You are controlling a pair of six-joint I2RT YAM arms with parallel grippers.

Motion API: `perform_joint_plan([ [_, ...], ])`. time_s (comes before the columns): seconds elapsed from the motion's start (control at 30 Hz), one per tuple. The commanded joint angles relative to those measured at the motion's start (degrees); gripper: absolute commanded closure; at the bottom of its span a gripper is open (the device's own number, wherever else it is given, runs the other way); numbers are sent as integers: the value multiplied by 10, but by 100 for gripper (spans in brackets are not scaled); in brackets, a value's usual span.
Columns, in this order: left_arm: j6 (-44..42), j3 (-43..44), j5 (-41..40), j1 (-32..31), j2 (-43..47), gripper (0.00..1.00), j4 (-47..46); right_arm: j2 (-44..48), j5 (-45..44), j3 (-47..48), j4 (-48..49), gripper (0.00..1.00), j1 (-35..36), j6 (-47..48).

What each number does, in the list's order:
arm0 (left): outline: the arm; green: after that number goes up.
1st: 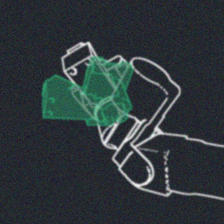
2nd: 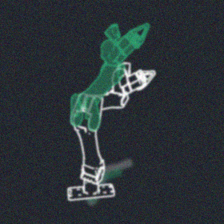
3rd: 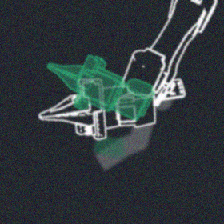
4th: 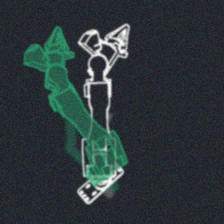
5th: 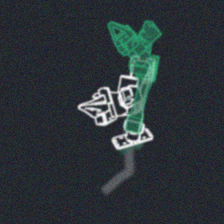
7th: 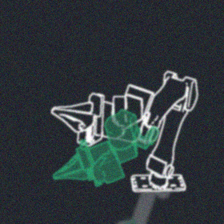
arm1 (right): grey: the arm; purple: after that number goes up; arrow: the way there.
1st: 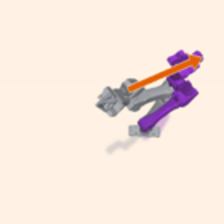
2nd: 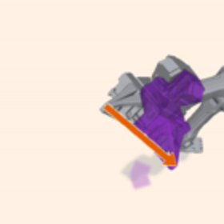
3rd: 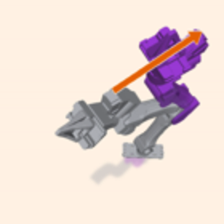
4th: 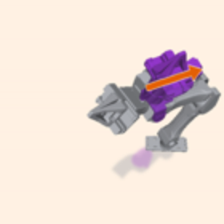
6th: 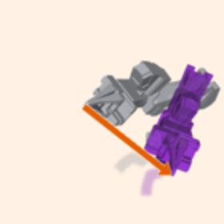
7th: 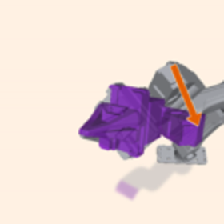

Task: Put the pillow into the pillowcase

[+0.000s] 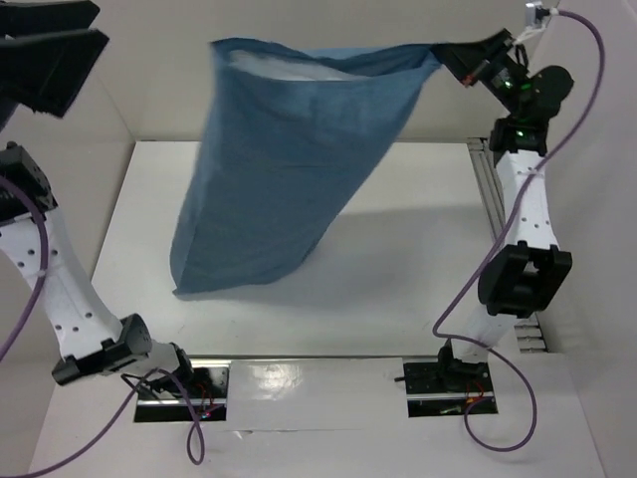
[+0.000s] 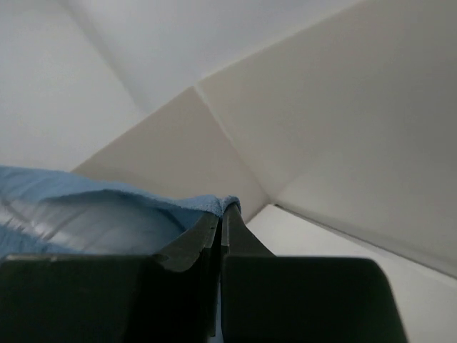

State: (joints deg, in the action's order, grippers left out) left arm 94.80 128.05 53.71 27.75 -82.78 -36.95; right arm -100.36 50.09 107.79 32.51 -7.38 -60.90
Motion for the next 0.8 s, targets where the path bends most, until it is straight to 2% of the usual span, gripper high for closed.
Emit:
perform_joint_plan([
  [0.0,14,-10,-40,-4,57,0,-111,20,-43,-83,-24,100,-77,40],
  [0.13,-17,-58,-33,-9,97,0,-65,55,-36,-134,-169,100,-90,146],
  [0.17,-46,-77,-33,-9,112,1,-16,55,-36,-134,-191,100,-90,165],
  [0.23,-80,-117,-26,-15,136,6,44,49,-36,-127,-278,100,-82,211],
  [0.27,-112,-141,-26,-22,147,9,73,49,-41,-119,-310,100,-77,262],
  [0.3,-127,-195,-26,-30,167,11,89,42,-41,-119,-338,100,-71,285],
  [0.37,-167,-243,-26,-54,180,17,146,42,-63,-133,-401,100,-52,343],
  [0.43,-196,-297,1,-74,180,17,203,42,-119,-161,-458,100,-23,382],
  [0.5,-197,-342,30,-80,180,15,199,47,-161,-187,-476,100,0,413],
  [0.53,-197,-398,45,-95,180,11,199,47,-182,-199,-483,100,11,413],
  [0.57,-251,-415,61,-109,168,7,246,47,-216,-222,-494,100,31,413],
  [0.63,-340,-439,61,-179,155,5,358,33,-238,-249,-494,100,45,403],
  [0.67,-386,-451,35,-201,148,5,416,21,-245,-275,-480,100,51,398],
  [0.7,-450,-466,24,-216,148,4,499,12,-256,-282,-480,95,51,385],
  [0.73,-465,-482,11,-225,148,4,523,2,-263,-282,-480,89,51,385],
  [0.77,-475,-517,-8,-240,155,4,536,-24,-279,-266,-508,73,56,385],
])
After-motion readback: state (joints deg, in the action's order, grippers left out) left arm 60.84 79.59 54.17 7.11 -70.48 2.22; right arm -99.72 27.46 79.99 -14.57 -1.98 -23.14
